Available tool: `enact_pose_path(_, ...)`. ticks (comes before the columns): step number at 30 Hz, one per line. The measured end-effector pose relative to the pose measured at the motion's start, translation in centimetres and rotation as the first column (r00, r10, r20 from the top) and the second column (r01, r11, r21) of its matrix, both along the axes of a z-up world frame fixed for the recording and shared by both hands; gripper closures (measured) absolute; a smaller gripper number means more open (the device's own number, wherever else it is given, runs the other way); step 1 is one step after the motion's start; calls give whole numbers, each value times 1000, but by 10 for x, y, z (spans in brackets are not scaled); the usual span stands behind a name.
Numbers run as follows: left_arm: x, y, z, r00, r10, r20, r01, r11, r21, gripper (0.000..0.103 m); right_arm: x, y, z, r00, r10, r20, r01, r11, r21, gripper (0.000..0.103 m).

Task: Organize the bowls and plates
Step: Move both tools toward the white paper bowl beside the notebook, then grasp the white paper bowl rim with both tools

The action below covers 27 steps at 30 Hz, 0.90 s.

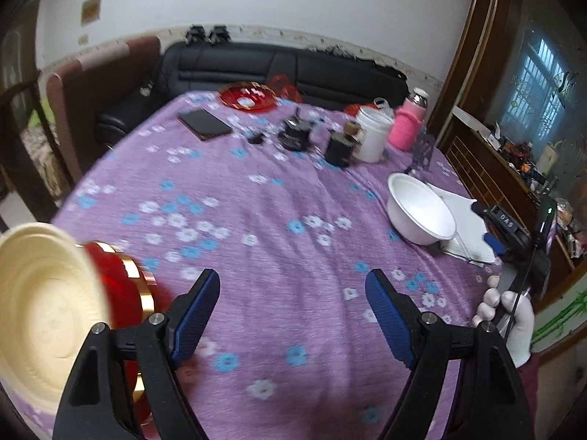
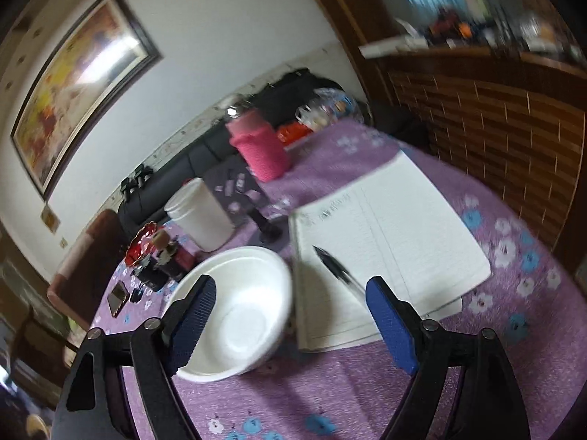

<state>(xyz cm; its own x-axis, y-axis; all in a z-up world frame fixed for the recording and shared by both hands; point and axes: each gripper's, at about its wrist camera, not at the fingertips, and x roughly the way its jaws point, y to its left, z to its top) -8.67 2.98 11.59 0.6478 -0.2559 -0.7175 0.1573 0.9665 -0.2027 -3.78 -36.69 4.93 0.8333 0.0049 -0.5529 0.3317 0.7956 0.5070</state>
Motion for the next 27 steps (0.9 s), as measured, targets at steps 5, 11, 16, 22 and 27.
enact_pose_path(5,16,-29,-15,997,-47,-56,46,999,-24,22,20,11,-18,995,88,-53,-87,996,33,41)
enact_pose_path(11,19,-48,-24,994,-77,-76,77,997,-3,22,41,24,-46,976,181,-125,-172,982,78,72)
enact_pose_path(16,27,-42,-22,996,-53,-69,53,999,2,22,39,26,-49,961,266,-83,-242,945,221,85)
enact_pose_path(22,47,-31,-29,994,-29,-102,25,999,-38,22,42,66,-43,888,447,-109,-417,882,222,85)
enact_pose_path(27,66,-38,-42,992,-34,-117,33,999,-17,22,40,99,-41,860,481,-173,-471,877,95,83)
